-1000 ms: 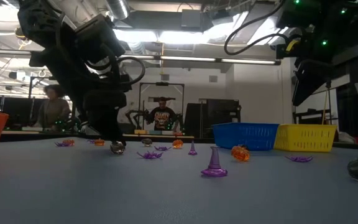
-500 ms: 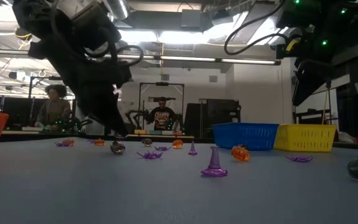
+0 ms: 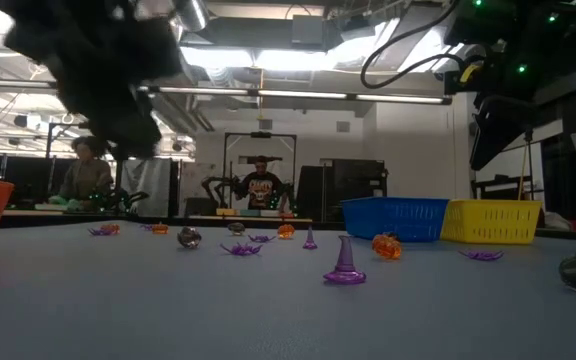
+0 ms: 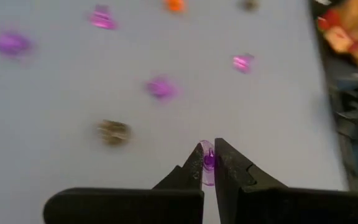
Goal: Sort Halloween decoration
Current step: Put the violet witch hat toy into the orange bin
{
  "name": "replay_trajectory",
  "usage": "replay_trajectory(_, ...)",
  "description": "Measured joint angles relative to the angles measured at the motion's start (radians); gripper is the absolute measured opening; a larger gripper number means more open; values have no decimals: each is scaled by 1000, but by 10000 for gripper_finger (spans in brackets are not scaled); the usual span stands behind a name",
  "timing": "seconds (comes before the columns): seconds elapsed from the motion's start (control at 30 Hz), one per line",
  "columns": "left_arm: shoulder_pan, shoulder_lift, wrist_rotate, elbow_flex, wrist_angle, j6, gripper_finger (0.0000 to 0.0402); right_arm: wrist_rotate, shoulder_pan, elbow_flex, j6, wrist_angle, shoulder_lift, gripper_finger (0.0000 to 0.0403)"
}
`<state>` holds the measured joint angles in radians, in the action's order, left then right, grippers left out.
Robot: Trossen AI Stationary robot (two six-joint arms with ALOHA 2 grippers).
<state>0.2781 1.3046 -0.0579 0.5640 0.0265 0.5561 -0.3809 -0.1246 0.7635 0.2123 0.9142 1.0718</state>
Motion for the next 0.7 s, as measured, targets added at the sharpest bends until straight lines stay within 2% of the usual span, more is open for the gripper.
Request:
replay_trajectory(0.4,262,-17,-9,0,-55,183,0,0,0,0,0,0,0,223)
replay_trajectory(0.7,352,-17,0,0,-169,296,0,0,0,0,0,0,0,223)
